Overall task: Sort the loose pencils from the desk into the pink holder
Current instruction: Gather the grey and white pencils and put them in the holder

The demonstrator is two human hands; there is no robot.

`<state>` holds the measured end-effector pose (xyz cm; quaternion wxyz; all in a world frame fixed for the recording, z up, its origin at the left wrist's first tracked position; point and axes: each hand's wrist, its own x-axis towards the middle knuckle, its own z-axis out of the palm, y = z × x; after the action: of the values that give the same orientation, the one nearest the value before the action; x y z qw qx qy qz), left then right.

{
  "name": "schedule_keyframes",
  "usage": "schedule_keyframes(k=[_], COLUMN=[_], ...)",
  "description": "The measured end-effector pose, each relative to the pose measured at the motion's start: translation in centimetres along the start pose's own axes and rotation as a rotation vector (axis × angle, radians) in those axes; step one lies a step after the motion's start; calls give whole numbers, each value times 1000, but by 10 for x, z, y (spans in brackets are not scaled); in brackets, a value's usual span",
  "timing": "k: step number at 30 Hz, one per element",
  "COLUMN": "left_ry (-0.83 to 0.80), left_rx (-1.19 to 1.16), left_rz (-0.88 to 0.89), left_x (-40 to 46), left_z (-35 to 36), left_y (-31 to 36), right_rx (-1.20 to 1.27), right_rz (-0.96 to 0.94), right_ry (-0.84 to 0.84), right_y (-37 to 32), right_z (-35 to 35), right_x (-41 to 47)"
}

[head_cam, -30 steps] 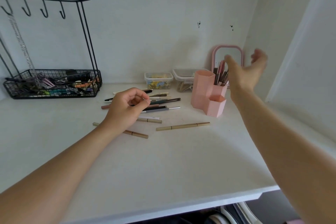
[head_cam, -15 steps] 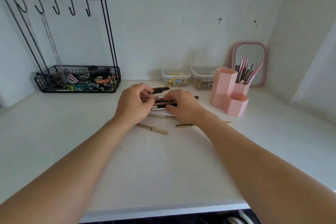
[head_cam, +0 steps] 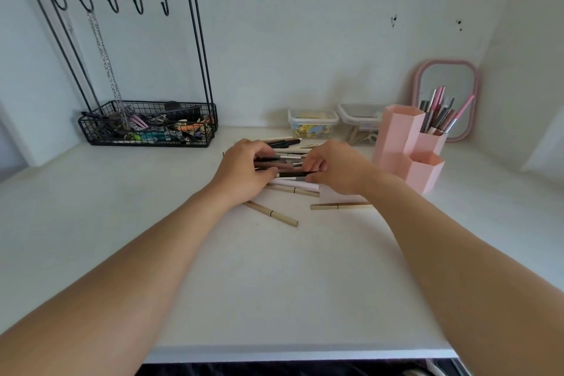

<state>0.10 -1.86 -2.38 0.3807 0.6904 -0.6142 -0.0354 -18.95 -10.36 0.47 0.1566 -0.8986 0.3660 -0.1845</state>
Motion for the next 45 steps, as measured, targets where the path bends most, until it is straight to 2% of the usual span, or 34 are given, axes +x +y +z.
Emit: schedule_keyframes(k=[5,9,13,15,19,23,25,26,28,30,32,36,38,39,42,45], left_ry=[150,330,217,171,156,147,179,201,307,424,476,462,444,435,424,420], left_rx=[-161,-390,-581,-608,-650,-600,-615,-673,-713,-656,-639,-629,-614,-606,-564,-542], left_rz=[2,-89,-105,-60,60,38,6,-27,-105,-173,-238,-298,-294,-291,-276,-259], left_x=[3,3,1,-1,-4,-3,-2,-2,4,11,14,13,12,12,11,10], left_z=[2,-6,-8,-4,2,5,4,2,-1,-4,-7,-8,-7,-7,-7,-6], left_y=[3,11,16,20,28,24,26,27,21,6,-3,-2,-1,-1,-1,0], right_rx=[84,243,767,963,1144,1106,1059,958,574,248,106,-86,-149,-164,-126,-8], right_rz=[17,16,127,140,90,64,87,101,105,62,1,-84,-62,-68,-75,-19], right_ry=[0,119,253,244,157,75,94,170,378,441,340,40,-41,-30,102,148], right_y=[1,2,-7,-15,-31,-41,-41,-37,-24,-11,1,8,7,5,1,1], right_z=[-2,-17,-22,-14,6,20,18,16,8,3,6,27,31,31,25,20], right_x=[2,1,-1,-2,-5,-8,-7,-4,2,4,4,11,14,15,13,13])
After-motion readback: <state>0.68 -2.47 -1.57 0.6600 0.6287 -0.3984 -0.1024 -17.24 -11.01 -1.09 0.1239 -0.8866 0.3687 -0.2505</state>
